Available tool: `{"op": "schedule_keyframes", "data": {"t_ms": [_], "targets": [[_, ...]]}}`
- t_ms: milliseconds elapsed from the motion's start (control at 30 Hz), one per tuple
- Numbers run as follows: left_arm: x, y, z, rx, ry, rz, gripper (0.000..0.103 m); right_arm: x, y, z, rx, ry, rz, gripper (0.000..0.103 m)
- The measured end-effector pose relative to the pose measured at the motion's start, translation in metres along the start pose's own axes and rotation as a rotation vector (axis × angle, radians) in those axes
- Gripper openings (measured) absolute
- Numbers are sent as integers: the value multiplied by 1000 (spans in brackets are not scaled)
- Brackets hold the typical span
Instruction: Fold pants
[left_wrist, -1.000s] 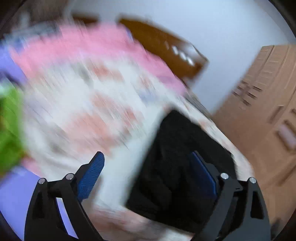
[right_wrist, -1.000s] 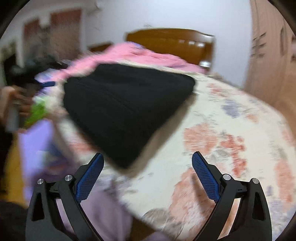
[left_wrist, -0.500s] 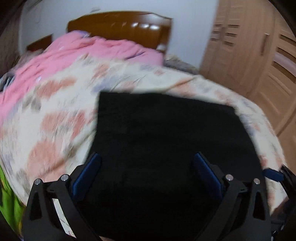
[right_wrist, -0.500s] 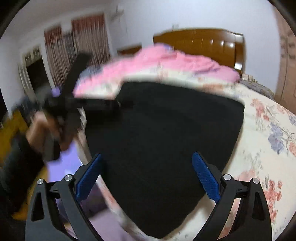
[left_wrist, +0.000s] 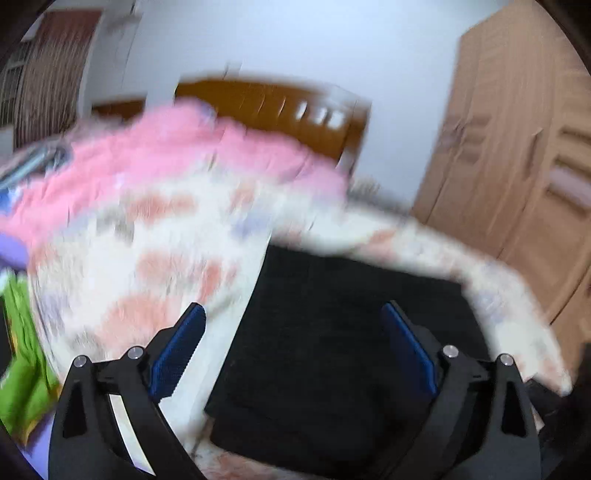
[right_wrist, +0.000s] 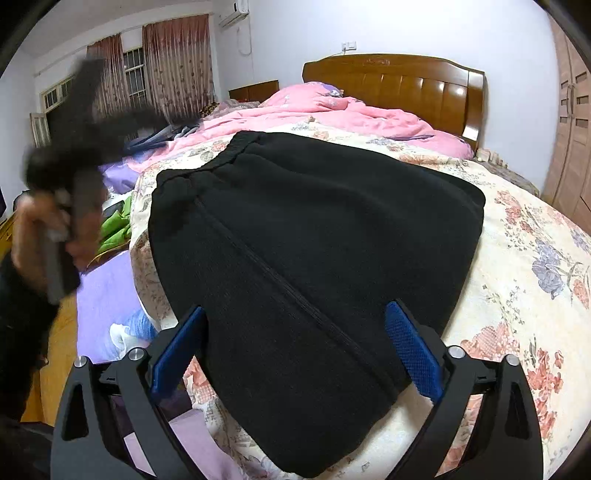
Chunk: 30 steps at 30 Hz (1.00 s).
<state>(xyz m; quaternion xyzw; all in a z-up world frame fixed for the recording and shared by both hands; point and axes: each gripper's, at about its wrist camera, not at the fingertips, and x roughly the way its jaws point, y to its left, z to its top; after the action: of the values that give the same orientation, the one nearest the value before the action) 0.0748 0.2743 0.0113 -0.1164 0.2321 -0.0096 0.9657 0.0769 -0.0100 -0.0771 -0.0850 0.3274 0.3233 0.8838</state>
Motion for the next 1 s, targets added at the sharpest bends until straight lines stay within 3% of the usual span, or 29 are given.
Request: {"op": "schedule_keyframes", "data": {"t_ms": [67,133,200,233,267,300,333,400,533,800,1000], "targets": [[-8,-20,13,51,2,-110,96,-1,2,1,-3,-7,-10,97],[5,-40,13,111,68,-211,96,-1,3,0,-7,-9,-17,97],[38,-45,4,131,171,-196,96,-1,1,0,-8,-5,-14,97],[65,-37,-9,109,262,-143,96,-1,0,1,-11,1,-7,97],[82,-28,-22,103,304,-118,91,-1,-1,1,-14,7,-2,97],[80,-29,-30,150,263,-94,91,-1,-1,2,-17,12,-1,97],[82,-34,-38,234,237,-25,91,0,-2,2,-18,17,1,98],[84,-40,-40,265,237,17,91,-1,-4,2,-8,17,9,98],[91,-38,-38,258,247,18,91,-2,-5,0,-5,21,9,98],[69,-42,-45,259,228,9,91,-7,-13,-3,5,43,8,98],[68,-40,-46,256,215,5,91,-20,-30,5,82,39,51,98]]}}
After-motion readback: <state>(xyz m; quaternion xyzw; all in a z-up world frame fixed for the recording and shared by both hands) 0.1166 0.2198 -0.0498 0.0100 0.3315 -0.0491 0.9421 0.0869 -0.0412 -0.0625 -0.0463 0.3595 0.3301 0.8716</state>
